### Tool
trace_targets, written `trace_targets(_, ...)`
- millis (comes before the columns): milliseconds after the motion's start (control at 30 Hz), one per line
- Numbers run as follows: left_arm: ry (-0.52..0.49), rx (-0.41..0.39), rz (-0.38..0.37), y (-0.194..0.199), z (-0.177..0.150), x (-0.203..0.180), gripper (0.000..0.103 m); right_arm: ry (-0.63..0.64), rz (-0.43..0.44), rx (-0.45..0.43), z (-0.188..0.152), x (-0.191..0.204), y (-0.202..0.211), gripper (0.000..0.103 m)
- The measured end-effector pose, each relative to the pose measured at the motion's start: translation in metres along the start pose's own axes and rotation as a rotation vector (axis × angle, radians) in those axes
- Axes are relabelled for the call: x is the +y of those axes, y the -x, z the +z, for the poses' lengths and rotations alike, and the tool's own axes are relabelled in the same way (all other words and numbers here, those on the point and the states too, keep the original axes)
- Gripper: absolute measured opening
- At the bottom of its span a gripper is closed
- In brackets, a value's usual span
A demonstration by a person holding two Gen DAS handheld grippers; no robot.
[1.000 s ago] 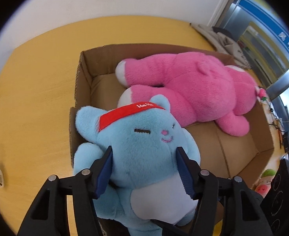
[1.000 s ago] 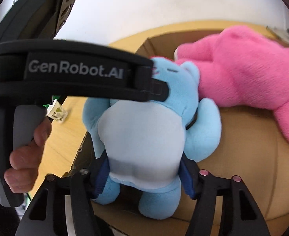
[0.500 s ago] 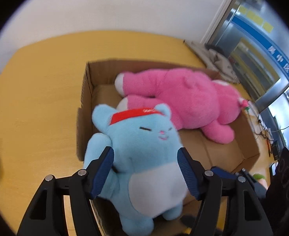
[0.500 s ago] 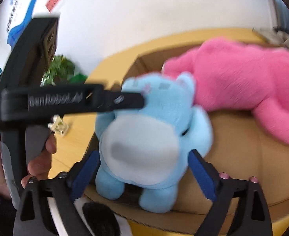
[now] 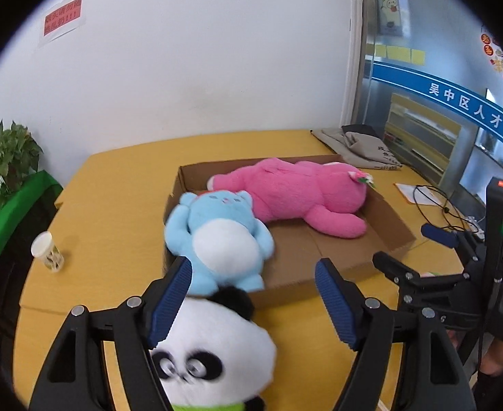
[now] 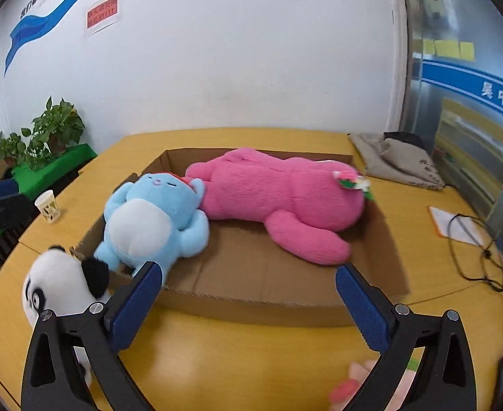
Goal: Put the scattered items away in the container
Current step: 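Grasp the panda plush with the right tool and lift it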
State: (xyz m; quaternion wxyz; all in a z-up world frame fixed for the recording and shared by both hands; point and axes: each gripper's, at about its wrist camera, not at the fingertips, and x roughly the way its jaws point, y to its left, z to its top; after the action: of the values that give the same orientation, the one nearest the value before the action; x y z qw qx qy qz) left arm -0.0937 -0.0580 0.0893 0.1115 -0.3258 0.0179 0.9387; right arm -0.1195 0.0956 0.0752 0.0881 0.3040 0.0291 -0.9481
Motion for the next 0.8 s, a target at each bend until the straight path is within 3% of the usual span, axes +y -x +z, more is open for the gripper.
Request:
trace_targets(133, 0.037, 0.006, -0.006, 0.008, -0.018, -0.003, 0.075, 0.039, -0.017, -0.021, -0.014, -0.003, 0.021, 0.103)
trace_targets(233, 0.063, 0.014, 0.015, 0.016, -0.026, 0.01, 0.074, 0.041, 0.025, -0.014, -0.022, -0.001, 0.029, 0.103)
trace_targets(333, 0.091, 0.036, 0.043, 0.02, -0.038, 0.034, 0.074, 0.034, 0.158, -0.008, -0.033, 0.009, 0.034, 0.103)
trace_targets(400, 0.126, 0.063, 0.035, 0.018, -0.049, 0.055, 0.074, 0.039, 0.342, 0.021, -0.042, 0.022, 0.031, 0.103)
trace_targets(467, 0.164, 0.101, -0.005, 0.01, -0.064, 0.077, 0.074, 0.038, 0.529, 0.07, -0.053, 0.041, 0.024, 0.103)
trace_targets(500, 0.178, 0.122, -0.033, 0.005, -0.07, 0.087, 0.074, 0.046, 0.579, 0.083, -0.058, 0.051, 0.021, 0.103)
trace_targets(700, 0.178, 0.203, -0.144, -0.039, -0.092, 0.128, 0.075, 0.048, 0.671, 0.136, -0.069, 0.1, -0.013, 0.103)
trace_targets(800, 0.273, 0.208, -0.254, -0.057, -0.097, 0.152, 0.076, -0.004, 0.682, 0.177, -0.072, 0.107, -0.039, 0.103)
